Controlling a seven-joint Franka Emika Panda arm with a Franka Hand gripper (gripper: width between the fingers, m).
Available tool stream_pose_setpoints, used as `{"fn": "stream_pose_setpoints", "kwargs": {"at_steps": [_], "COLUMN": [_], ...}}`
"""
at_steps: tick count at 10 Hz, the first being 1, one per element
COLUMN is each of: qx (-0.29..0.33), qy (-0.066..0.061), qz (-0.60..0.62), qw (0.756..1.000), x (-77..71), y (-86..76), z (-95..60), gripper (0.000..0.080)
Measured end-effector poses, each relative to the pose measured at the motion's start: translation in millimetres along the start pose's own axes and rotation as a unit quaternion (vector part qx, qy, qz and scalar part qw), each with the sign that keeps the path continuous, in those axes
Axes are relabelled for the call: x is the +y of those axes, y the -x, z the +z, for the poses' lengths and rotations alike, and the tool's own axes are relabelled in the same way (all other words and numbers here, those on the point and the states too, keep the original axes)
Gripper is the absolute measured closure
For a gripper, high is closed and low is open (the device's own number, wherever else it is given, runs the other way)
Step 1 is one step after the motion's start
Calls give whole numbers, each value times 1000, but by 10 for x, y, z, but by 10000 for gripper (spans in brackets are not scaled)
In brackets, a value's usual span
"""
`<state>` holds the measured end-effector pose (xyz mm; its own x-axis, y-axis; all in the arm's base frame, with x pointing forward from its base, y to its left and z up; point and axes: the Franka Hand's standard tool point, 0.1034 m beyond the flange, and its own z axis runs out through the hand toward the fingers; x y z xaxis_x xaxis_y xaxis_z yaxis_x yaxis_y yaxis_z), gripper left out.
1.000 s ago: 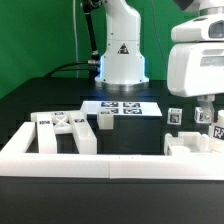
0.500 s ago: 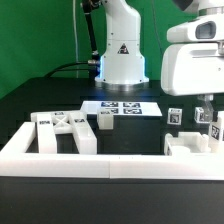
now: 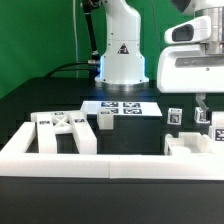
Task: Assemble chair
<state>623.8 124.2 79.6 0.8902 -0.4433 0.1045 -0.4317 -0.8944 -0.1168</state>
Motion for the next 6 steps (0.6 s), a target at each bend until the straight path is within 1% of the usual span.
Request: {"fn": "stream_pose_setpoints", "kwargs": {"at_steps": [2,3,4,5,6], "qx": [0,-1,-1,-1,-1], "qy": [-1,-1,-2,-2,-2], "qz": [73,78,79,55,32], "qw": [997,997,997,999,999], "x": [-2,-2,-6,-7,-13], "y": [1,0,5,5,6], "z": [-1,-2,1,1,-4], "gripper": [511,511,429,293,293]}}
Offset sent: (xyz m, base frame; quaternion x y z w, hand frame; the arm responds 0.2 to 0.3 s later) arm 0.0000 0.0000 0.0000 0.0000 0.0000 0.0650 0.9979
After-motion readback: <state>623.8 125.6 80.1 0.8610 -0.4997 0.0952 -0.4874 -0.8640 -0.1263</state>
